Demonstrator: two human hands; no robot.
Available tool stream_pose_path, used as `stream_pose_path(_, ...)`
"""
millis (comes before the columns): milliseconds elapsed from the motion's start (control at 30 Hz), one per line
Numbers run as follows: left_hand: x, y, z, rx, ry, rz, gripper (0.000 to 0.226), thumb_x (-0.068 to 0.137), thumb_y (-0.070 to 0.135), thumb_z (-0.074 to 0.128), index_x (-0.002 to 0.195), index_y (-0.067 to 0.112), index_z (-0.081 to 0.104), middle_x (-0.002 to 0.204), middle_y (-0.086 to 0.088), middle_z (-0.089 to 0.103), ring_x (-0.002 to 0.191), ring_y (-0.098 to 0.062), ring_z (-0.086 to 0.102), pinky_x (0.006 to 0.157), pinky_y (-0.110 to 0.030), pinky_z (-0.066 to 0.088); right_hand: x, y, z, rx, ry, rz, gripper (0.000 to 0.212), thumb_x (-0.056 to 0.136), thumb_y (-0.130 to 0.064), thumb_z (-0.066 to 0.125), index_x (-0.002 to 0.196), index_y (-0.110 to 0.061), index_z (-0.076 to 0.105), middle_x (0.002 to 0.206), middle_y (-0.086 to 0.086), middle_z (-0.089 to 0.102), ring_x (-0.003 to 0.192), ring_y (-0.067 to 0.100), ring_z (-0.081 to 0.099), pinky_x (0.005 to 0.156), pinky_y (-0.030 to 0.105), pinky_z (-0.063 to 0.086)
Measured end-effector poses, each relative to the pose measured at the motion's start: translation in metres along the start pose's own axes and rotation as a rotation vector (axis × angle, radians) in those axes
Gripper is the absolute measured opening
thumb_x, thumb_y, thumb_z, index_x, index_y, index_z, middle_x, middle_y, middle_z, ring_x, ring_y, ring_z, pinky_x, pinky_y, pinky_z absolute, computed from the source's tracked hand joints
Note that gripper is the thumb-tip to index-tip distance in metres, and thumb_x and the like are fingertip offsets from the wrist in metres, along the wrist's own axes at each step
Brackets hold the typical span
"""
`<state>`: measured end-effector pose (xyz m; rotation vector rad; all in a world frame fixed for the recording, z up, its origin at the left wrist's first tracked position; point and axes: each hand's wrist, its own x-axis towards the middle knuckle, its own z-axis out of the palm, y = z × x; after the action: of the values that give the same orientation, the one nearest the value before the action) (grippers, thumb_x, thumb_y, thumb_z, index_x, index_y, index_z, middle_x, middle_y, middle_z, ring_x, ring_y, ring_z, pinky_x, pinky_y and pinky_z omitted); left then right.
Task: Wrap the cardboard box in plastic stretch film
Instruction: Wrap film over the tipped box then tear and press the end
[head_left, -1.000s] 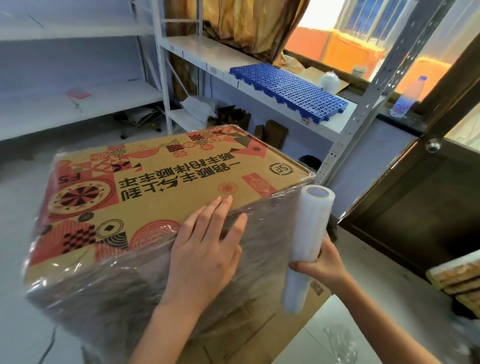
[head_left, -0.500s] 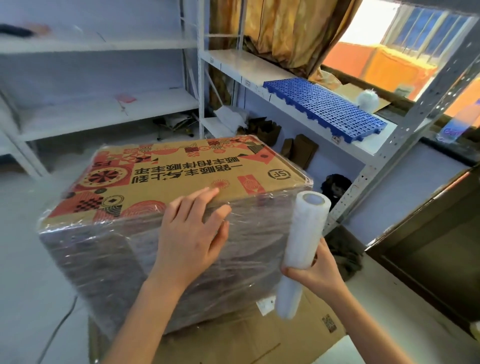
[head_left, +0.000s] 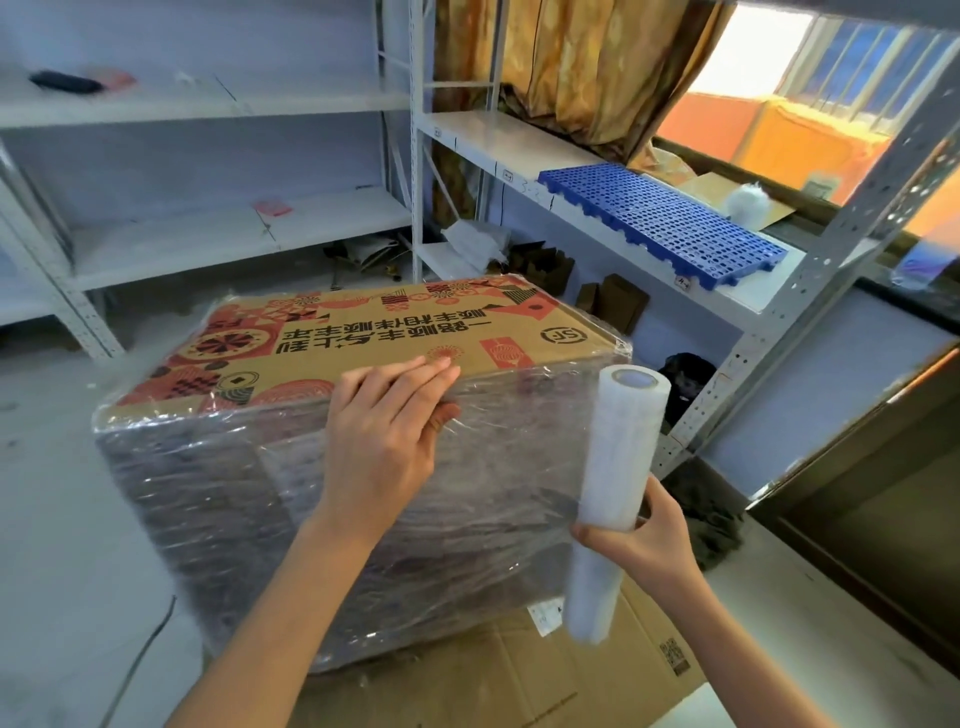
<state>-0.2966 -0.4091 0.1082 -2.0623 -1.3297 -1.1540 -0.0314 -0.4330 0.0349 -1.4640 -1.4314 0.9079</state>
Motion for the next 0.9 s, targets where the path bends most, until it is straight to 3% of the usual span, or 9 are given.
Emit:
stream_pose_path(100, 0.009, -0.001, -0.011, 0.007, -0.005, 0.011, 0.026, 0.090, 0.022, 0.062, 0.109, 0.006, 0.070, 0.110, -0.002, 0.069, 0.099, -0.022, 0.065, 0.082, -0.035, 0.041, -0.004, -0.013, -0.002, -0.010, 0.005, -0.008, 0.063, 0.040, -0.045, 0.082, 0.098, -0.037, 0.058, 0.091, -0.016, 0.066, 0.085, 0.004, 0.064, 0.060, 0.022, 0.053)
stream_pose_path(233, 0.027, 0.005, -0.031, 0.040, 0.007, 0.013, 0.025, 0.089, 0.020, 0.065, 0.109, 0.006, 0.070, 0.107, -0.003, 0.070, 0.095, -0.024, 0.066, 0.082, -0.035, 0.039, -0.010, -0.039, -0.011, -0.003, 0.010, -0.042, 0.057, 0.040, -0.042, 0.080, 0.093, -0.035, 0.061, 0.089, -0.006, 0.068, 0.084, 0.018, 0.065, 0.065, 0.039, 0.056)
stream_pose_path(333, 0.043, 0.009, -0.044, 0.063, 0.007, 0.007, 0.026, 0.087, 0.019, 0.065, 0.108, 0.006, 0.069, 0.104, -0.004, 0.071, 0.090, -0.025, 0.065, 0.081, -0.034, 0.037, -0.014, -0.061, -0.023, -0.010, 0.001, -0.062, 0.051, 0.038, -0.043, 0.079, 0.086, -0.037, 0.063, 0.085, -0.005, 0.069, 0.077, 0.015, 0.066, 0.059, 0.034, 0.053)
stream_pose_path(400, 0.051, 0.010, -0.051, 0.058, -0.002, -0.001, 0.026, 0.086, 0.020, 0.064, 0.107, 0.006, 0.069, 0.102, -0.004, 0.071, 0.087, -0.025, 0.064, 0.081, -0.033, 0.034, -0.017, -0.071, -0.031, -0.018, 0.004, -0.052, 0.050, 0.036, -0.043, 0.078, 0.084, -0.039, 0.063, 0.085, -0.007, 0.068, 0.076, 0.011, 0.065, 0.062, 0.036, 0.054)
stream_pose_path(533, 0.053, 0.012, -0.048, 0.022, -0.090, -0.048, 0.027, 0.086, 0.023, 0.063, 0.107, 0.006, 0.069, 0.099, -0.004, 0.071, 0.085, -0.025, 0.065, 0.080, -0.033, 0.032, -0.020, -0.075, -0.036, -0.033, -0.020, -0.007, 0.055, 0.033, -0.043, 0.077, 0.085, -0.031, 0.064, 0.085, -0.003, 0.068, 0.081, 0.019, 0.065, 0.067, 0.043, 0.054)
stream_pose_path(667, 0.049, 0.012, -0.042, 0.013, -0.168, -0.069, 0.028, 0.085, 0.023, 0.069, 0.108, 0.007, 0.068, 0.100, -0.003, 0.071, 0.086, -0.023, 0.065, 0.079, -0.033, 0.035, -0.021, -0.074, -0.030, -0.026, -0.016, 0.028, 0.050, 0.033, -0.043, 0.076, 0.081, -0.033, 0.064, 0.080, -0.004, 0.067, 0.075, 0.017, 0.065, 0.063, 0.038, 0.053)
stream_pose_path(767, 0.050, 0.011, -0.041, 0.046, -0.151, -0.075, 0.034, 0.085, 0.022, 0.070, 0.116, 0.008, 0.065, 0.107, -0.005, 0.069, 0.096, -0.024, 0.063, 0.084, -0.033, 0.034, -0.017, -0.075, -0.029, -0.029, -0.040, 0.032, 0.049, 0.036, -0.043, 0.076, 0.082, -0.035, 0.064, 0.082, -0.007, 0.067, 0.074, 0.012, 0.064, 0.066, 0.041, 0.055)
stream_pose_path(900, 0.033, 0.024, -0.038, 0.233, -0.039, 0.045, 0.040, 0.088, 0.014, 0.062, 0.126, 0.007, 0.057, 0.128, -0.013, 0.058, 0.122, -0.029, 0.050, 0.105, -0.039, 0.027, -0.011, -0.074, -0.026, -0.049, -0.061, 0.034, 0.055, 0.036, -0.045, 0.077, 0.087, -0.027, 0.063, 0.083, -0.006, 0.067, 0.078, 0.015, 0.065, 0.068, 0.043, 0.057)
